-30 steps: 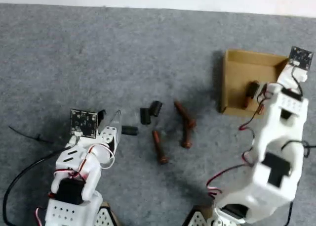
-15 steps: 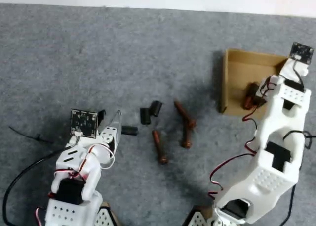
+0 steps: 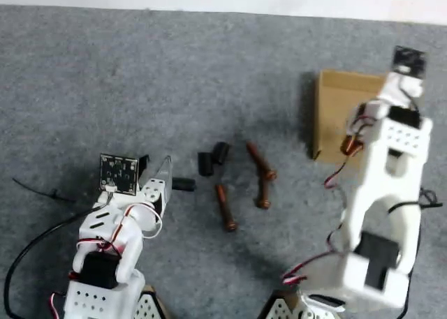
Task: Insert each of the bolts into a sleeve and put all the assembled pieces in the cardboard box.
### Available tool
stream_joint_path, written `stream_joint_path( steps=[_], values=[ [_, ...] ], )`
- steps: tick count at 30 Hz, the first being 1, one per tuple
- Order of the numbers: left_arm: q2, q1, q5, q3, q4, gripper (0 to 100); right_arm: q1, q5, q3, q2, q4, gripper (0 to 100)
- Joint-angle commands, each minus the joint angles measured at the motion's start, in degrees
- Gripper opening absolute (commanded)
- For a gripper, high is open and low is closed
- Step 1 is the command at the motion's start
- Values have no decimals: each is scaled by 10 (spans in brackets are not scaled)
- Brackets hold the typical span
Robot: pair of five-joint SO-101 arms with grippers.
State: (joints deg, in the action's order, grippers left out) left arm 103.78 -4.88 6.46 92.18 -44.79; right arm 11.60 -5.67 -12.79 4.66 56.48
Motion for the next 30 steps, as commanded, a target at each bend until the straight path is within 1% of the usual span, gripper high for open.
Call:
stream_joint_path(
  steps=[1,3,5,9,12,13,15,17,21,24,26,30],
  values=[
    [6,6,-4,-2,-1,139,-81,-1,-86,119,5,174],
    [6,6,-4,-2,-1,139,-141,-4,-145,164,5,174],
    [6,6,-4,-2,-1,139,-208,-26,-198,200,4,174],
    [7,14,-4,-5,-1,137,-328,-40,-276,229,-12,174],
    [7,95,5,-9,8,136,-382,-40,-307,229,-27,173],
    [7,124,24,-8,22,136,-393,-38,-311,229,-32,173],
    [7,166,74,-5,40,136,-409,-4,-312,229,-47,173],
    [7,184,94,-4,47,136,-428,39,-311,229,-72,173],
    [7,187,94,-5,47,136,-474,98,-311,227,-123,173],
    [7,187,94,-5,47,136,-487,135,-310,220,-161,173],
    [7,187,94,-5,47,136,-487,146,-297,196,-182,173],
    [7,187,94,-5,47,136,-487,149,-232,100,-180,173]
  ],
)
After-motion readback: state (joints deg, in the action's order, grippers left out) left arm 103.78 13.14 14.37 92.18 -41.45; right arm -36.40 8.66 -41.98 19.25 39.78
